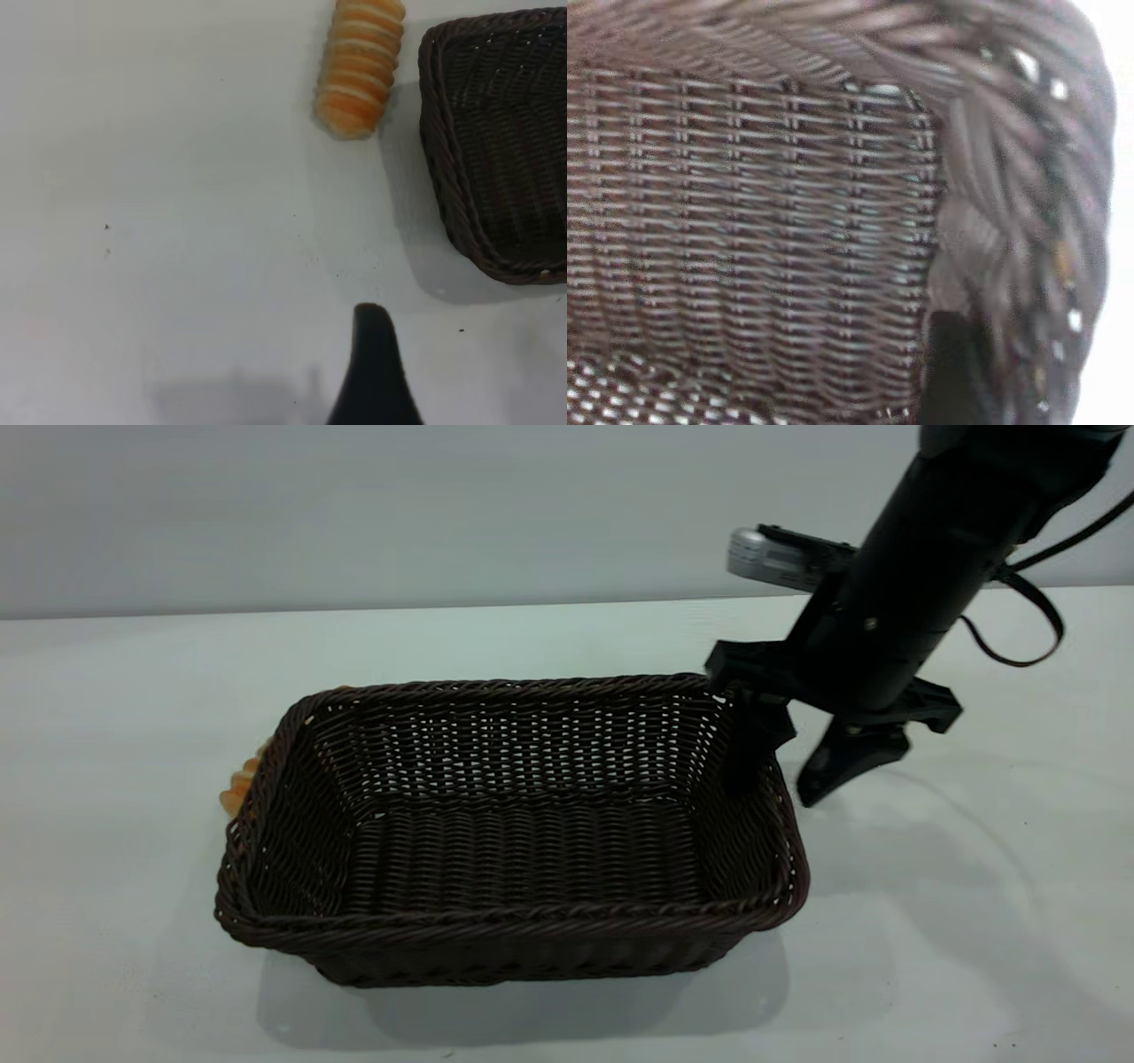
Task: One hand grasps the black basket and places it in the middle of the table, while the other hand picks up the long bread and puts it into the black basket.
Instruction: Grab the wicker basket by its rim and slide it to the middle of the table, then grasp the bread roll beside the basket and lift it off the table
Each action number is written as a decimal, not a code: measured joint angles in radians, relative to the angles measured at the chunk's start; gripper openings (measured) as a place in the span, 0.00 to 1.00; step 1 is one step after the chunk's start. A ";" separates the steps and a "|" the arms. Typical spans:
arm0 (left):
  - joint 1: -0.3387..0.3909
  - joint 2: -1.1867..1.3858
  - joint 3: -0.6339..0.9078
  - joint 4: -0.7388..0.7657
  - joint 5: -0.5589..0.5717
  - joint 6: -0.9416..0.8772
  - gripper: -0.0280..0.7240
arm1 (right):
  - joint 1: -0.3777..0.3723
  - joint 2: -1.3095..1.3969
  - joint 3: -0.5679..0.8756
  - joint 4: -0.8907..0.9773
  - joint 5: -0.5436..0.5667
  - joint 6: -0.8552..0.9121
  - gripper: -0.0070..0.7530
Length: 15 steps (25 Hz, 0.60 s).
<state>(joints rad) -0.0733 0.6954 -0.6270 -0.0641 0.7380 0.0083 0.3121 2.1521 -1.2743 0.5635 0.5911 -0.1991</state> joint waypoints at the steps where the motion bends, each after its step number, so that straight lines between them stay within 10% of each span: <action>1: 0.000 0.000 0.000 0.000 0.000 0.000 0.82 | -0.007 -0.005 -0.001 0.000 0.017 0.000 0.74; 15: 0.000 0.000 0.000 0.004 -0.028 -0.014 0.82 | -0.013 -0.234 -0.085 -0.175 0.276 -0.042 0.76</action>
<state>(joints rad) -0.0733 0.6954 -0.6270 -0.0598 0.7105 -0.0054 0.2992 1.9181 -1.3590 0.3887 0.8673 -0.2413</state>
